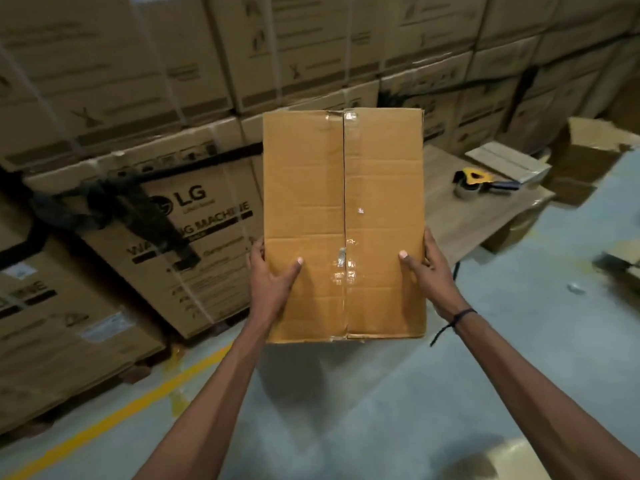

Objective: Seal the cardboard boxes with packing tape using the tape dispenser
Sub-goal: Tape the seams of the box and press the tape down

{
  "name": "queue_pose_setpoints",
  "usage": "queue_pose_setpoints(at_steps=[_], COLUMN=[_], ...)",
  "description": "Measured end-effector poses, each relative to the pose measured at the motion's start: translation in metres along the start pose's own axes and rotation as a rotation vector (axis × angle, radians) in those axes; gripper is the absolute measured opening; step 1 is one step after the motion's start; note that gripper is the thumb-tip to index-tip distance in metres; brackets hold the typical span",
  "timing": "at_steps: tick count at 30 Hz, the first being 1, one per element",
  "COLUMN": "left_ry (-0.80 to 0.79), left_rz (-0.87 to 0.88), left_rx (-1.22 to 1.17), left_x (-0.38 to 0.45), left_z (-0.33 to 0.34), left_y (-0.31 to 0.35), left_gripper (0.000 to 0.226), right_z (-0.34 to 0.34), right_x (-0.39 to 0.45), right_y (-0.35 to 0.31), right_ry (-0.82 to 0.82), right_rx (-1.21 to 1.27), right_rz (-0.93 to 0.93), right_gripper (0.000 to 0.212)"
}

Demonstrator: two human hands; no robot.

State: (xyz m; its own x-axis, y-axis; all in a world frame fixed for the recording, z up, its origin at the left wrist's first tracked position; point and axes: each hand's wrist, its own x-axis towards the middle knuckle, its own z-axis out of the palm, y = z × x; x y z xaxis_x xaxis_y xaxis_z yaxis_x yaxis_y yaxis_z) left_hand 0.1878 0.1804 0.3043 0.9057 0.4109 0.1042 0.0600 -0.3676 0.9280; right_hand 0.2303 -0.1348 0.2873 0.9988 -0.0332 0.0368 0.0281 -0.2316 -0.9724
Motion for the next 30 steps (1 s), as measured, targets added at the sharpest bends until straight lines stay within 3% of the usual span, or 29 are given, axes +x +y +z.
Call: queue_pose_setpoints(at_steps=[6,12,20,30], left_ry=[-0.091,-0.152,-0.175,-0.277], left_rz=[0.024,0.012,-0.098,-0.144], left_rx=[0.006,0.046,0.178,0.403], left_x=[0.029,0.085,0.198,0.332], left_z=[0.103,0.183,0.292,0.398], left_y=[0.039,0.063,0.052,0.037], left_gripper=[0.093,0.09,0.086,0.079], right_z=[-0.089,-0.138,-0.161,-0.174], right_x=[0.044,0.106,0.243,0.372], right_y=[0.014,0.038,0.081,0.15], right_ry=[0.108,0.135,0.089,0.029], right_rx=[0.002,-0.038,-0.102,-0.13], right_rz=[0.065,0.104,0.153,0.335], right_gripper=[0.08,0.079,0.068,0.071])
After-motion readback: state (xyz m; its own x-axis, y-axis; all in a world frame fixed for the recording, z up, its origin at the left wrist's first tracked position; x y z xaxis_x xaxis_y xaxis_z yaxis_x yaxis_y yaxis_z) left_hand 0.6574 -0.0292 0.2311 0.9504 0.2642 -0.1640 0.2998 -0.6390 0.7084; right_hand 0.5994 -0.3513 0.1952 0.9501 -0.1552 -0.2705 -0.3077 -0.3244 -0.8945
